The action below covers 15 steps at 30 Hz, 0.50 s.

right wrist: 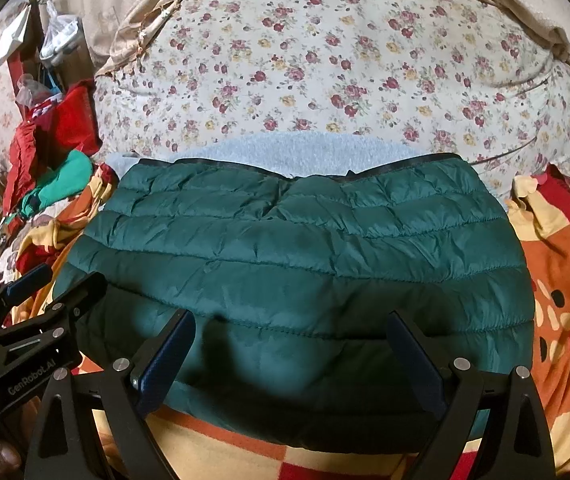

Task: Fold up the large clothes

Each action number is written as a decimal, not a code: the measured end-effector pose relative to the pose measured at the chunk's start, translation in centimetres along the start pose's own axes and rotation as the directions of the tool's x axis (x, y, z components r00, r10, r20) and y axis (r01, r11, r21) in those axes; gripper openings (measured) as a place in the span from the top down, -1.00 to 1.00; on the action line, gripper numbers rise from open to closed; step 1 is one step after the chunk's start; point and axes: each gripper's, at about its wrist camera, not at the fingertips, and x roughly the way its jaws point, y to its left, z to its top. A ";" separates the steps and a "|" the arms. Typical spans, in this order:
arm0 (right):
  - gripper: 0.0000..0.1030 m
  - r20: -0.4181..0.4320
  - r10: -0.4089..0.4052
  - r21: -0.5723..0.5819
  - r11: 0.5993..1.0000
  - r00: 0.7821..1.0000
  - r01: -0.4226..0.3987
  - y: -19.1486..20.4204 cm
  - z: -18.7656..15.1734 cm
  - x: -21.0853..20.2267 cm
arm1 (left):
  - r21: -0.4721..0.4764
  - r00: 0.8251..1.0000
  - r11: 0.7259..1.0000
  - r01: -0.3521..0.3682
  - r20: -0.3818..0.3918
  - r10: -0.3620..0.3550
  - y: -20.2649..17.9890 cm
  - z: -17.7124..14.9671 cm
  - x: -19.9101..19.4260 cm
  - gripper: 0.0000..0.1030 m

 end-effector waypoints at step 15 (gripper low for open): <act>-0.85 -0.010 0.007 0.006 1.000 1.000 -0.007 -0.2 0.2 0.7 | 0.006 1.000 1.000 0.004 -0.005 -0.004 0.0 0.0 0.9 -0.67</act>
